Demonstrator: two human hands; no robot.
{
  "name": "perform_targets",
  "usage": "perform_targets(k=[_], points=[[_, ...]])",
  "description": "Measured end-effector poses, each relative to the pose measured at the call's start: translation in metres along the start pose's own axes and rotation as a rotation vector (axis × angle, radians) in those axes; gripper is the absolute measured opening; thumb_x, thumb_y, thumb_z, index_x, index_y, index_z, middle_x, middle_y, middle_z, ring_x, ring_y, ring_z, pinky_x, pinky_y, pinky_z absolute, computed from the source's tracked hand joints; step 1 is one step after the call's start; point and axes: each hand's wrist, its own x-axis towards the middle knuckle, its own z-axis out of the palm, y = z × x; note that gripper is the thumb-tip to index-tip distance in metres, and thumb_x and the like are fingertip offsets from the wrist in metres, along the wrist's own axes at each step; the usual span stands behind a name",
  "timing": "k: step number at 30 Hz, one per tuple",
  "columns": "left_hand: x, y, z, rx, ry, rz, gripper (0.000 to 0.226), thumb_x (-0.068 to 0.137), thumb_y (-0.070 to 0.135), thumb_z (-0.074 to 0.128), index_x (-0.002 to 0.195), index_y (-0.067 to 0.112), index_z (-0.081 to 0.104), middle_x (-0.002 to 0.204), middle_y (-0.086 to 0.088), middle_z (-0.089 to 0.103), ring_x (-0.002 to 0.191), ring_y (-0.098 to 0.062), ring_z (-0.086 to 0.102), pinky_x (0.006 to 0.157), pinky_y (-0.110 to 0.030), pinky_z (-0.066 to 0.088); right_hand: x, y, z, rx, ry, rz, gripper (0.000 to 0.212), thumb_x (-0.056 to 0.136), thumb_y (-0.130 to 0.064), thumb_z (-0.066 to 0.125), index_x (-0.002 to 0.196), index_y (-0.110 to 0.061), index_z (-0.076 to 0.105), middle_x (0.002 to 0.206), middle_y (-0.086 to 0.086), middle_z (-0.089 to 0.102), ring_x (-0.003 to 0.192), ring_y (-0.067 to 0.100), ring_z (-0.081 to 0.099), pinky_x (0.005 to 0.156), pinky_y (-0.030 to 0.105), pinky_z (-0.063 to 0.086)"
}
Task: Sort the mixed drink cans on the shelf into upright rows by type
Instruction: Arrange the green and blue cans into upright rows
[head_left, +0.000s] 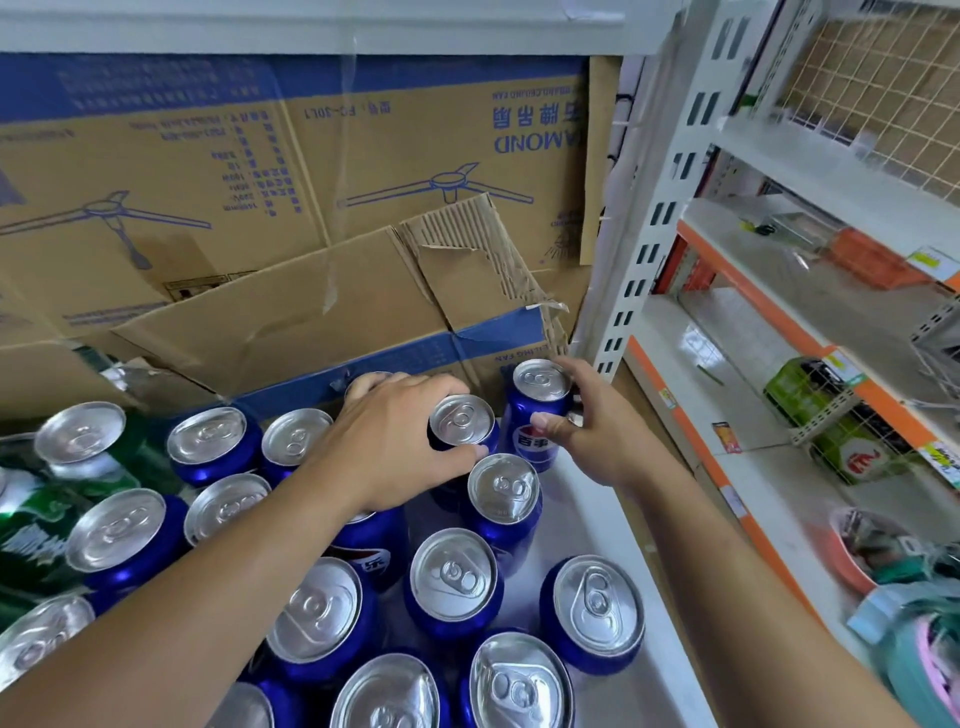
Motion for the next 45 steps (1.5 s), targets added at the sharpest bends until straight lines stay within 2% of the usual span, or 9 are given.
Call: perform_targets(k=[7, 11, 13, 15, 17, 24, 32, 39, 45], points=[[-0.002, 0.001, 0.000, -0.005, -0.009, -0.007, 0.062, 0.062, 0.078, 0.037, 0.108, 0.039, 0.053, 0.100, 0.019, 0.061, 0.103, -0.010, 0.051, 0.108, -0.035, 0.023, -0.012, -0.013, 0.002, -0.100, 0.100, 0.030, 0.061, 0.088, -0.020, 0.070, 0.140, -0.023, 0.038, 0.111, -0.019, 0.048, 0.106, 0.007, 0.050, 0.087, 0.023, 0.039], [-0.002, 0.000, 0.001, -0.010, -0.017, -0.013, 0.064, 0.062, 0.078, 0.036, 0.110, 0.039, 0.052, 0.104, 0.018, 0.061, 0.106, -0.011, 0.051, 0.109, -0.036, 0.022, -0.030, -0.029, 0.000, -0.166, 0.368, 0.006, 0.034, 0.084, -0.031, 0.074, 0.111, -0.022, 0.056, 0.096, -0.013, 0.060, 0.085, 0.005, 0.059, 0.065, 0.014, 0.042], [-0.002, 0.000, 0.000, -0.014, -0.016, -0.012, 0.062, 0.063, 0.077, 0.038, 0.110, 0.039, 0.053, 0.104, 0.018, 0.062, 0.106, -0.011, 0.051, 0.108, -0.037, 0.023, -0.038, -0.038, -0.001, -0.101, 0.091, -0.028, 0.032, 0.077, -0.038, 0.078, 0.101, -0.024, 0.062, 0.089, -0.012, 0.064, 0.076, 0.000, 0.061, 0.061, 0.010, 0.044], [-0.002, 0.000, 0.000, -0.016, -0.015, -0.007, 0.061, 0.063, 0.076, 0.041, 0.109, 0.038, 0.054, 0.103, 0.017, 0.062, 0.105, -0.012, 0.052, 0.106, -0.037, 0.025, -0.045, -0.045, 0.002, -0.151, -0.301, 0.015, 0.047, 0.067, -0.050, 0.083, 0.106, -0.033, 0.062, 0.096, -0.015, 0.065, 0.085, -0.004, 0.061, 0.075, 0.017, 0.049], [-0.002, 0.000, -0.002, -0.022, -0.010, -0.004, 0.060, 0.063, 0.075, 0.044, 0.109, 0.037, 0.055, 0.103, 0.017, 0.063, 0.105, -0.012, 0.053, 0.105, -0.036, 0.025, -0.049, -0.044, 0.008, -0.156, -0.409, 0.046, 0.057, 0.059, -0.055, 0.085, 0.107, -0.039, 0.059, 0.100, -0.017, 0.065, 0.093, 0.000, 0.061, 0.085, 0.027, 0.052], [-0.003, 0.002, -0.002, -0.032, 0.015, -0.007, 0.052, 0.066, 0.066, 0.053, 0.108, 0.034, 0.057, 0.097, 0.016, 0.062, 0.101, -0.014, 0.054, 0.103, -0.036, 0.027, -0.053, -0.032, 0.005, -0.120, -0.093, -0.035, 0.042, 0.065, -0.044, 0.083, 0.096, -0.021, 0.067, 0.085, -0.001, 0.071, 0.079, 0.016, 0.065, 0.075, 0.040, 0.054], [-0.004, 0.000, 0.000, -0.056, 0.032, -0.007, 0.048, 0.068, 0.065, 0.052, 0.106, 0.035, 0.057, 0.094, 0.018, 0.061, 0.098, -0.013, 0.054, 0.105, -0.036, 0.026, -0.051, -0.022, -0.007, -0.214, -0.047, 0.016, 0.061, 0.059, -0.037, 0.073, 0.118, -0.027, 0.062, 0.102, -0.013, 0.067, 0.091, 0.001, 0.063, 0.078, 0.023, 0.052], [-0.005, 0.001, 0.000, -0.054, 0.033, -0.004, 0.048, 0.068, 0.063, 0.053, 0.107, 0.035, 0.057, 0.092, 0.018, 0.060, 0.098, -0.013, 0.054, 0.105, -0.036, 0.026, -0.064, -0.012, 0.008, -0.167, 0.177, 0.002, 0.067, 0.055, -0.048, 0.090, 0.112, -0.031, 0.058, 0.103, -0.016, 0.059, 0.092, -0.001, 0.058, 0.075, 0.018, 0.049], [-0.006, 0.003, -0.001, -0.066, 0.045, -0.001, 0.043, 0.069, 0.061, 0.055, 0.103, 0.034, 0.059, 0.088, 0.018, 0.060, 0.092, -0.013, 0.054, 0.099, -0.034, 0.027, -0.057, -0.015, 0.000, -0.033, 0.223, 0.004, 0.051, 0.059, -0.023, 0.092, 0.099, -0.030, 0.061, 0.095, -0.014, 0.068, 0.087, -0.002, 0.064, 0.074, 0.021, 0.053]])
